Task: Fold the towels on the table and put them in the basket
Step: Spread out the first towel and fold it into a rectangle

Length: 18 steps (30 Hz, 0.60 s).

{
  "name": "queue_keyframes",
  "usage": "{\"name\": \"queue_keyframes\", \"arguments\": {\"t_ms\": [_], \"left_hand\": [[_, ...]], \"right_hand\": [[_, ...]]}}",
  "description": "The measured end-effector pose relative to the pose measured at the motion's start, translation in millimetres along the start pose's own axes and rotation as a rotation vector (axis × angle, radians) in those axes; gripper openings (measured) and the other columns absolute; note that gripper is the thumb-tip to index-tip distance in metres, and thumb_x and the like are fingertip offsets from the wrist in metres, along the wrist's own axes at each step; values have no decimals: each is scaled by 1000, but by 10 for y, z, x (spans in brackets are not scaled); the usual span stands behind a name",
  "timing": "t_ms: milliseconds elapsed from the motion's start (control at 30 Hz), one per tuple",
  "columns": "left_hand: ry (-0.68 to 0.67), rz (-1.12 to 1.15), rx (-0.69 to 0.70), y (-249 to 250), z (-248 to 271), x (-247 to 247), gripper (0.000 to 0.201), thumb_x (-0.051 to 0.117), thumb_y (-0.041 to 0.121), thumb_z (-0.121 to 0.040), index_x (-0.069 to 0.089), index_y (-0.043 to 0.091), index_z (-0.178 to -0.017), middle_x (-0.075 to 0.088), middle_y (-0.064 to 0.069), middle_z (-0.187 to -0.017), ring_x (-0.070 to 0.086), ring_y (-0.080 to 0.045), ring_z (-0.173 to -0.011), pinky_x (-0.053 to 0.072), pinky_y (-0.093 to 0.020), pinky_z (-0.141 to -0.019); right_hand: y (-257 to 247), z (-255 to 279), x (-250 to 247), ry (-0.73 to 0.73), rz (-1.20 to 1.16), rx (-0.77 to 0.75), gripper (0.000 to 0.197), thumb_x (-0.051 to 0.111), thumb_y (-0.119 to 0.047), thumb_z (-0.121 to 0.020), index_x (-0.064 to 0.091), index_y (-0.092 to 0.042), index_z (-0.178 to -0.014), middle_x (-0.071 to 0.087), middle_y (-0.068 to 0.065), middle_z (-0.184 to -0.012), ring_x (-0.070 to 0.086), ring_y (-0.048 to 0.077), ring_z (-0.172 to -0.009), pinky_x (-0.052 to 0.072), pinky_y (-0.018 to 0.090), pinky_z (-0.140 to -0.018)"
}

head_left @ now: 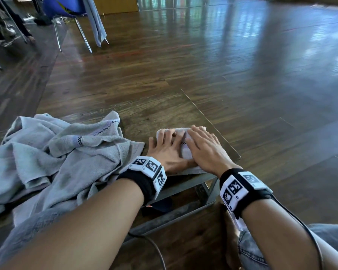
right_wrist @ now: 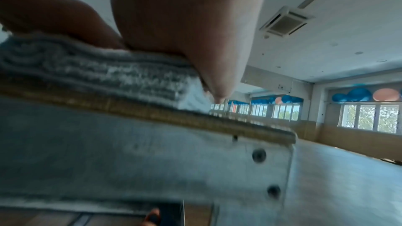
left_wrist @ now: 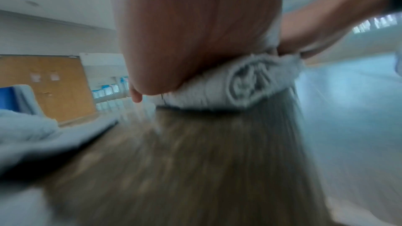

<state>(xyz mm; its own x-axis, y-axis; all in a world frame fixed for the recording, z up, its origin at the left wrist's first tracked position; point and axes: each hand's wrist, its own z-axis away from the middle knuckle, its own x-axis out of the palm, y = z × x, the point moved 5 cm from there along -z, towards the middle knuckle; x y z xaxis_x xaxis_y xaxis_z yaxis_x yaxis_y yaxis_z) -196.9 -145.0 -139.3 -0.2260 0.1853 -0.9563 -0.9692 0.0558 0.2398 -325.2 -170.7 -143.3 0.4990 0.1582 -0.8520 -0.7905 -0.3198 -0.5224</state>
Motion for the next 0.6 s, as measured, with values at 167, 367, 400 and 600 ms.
{"name": "queue_keyframes", "arguments": {"t_ms": [167, 367, 400, 600], "left_hand": [[-97, 50, -35, -72, 12, 123, 118, 33, 98, -62, -19, 44, -152, -31, 4, -161, -32, -20, -148, -10, -58, -117], [-180, 69, -37, -128, -26, 135, 127, 30, 105, -49, -27, 49, -147, -37, 9, -158, -36, -13, -145, -12, -59, -116], [-187, 61, -29, -153, -22, 128, 128, 31, 106, -48, -28, 50, -146, -37, 10, -158, -37, -12, -144, -12, -59, -117], [-250, 2, -61, -358, 80, 93, 135, 33, 111, -33, -35, 58, -136, -44, 19, -151, -39, -15, -143, -21, -58, -114]], "right_hand": [[128, 43, 98, -59, -49, 75, 62, 18, -56, -104, 11, -34, -162, -1, -23, -167, -13, -7, -150, -10, 37, -126], [178, 26, 92, -133, -46, 119, 63, 16, -56, -104, 2, -34, -162, -9, -23, -166, -18, -5, -150, -13, 39, -125], [191, 23, 91, -140, -35, 131, 63, 14, -56, -104, -1, -35, -161, -12, -23, -166, -18, -3, -150, -14, 40, -124], [250, 64, 100, -122, 29, 218, 65, 12, -59, -103, -9, -36, -160, -18, -21, -166, -19, 8, -153, -16, 46, -123]]}}
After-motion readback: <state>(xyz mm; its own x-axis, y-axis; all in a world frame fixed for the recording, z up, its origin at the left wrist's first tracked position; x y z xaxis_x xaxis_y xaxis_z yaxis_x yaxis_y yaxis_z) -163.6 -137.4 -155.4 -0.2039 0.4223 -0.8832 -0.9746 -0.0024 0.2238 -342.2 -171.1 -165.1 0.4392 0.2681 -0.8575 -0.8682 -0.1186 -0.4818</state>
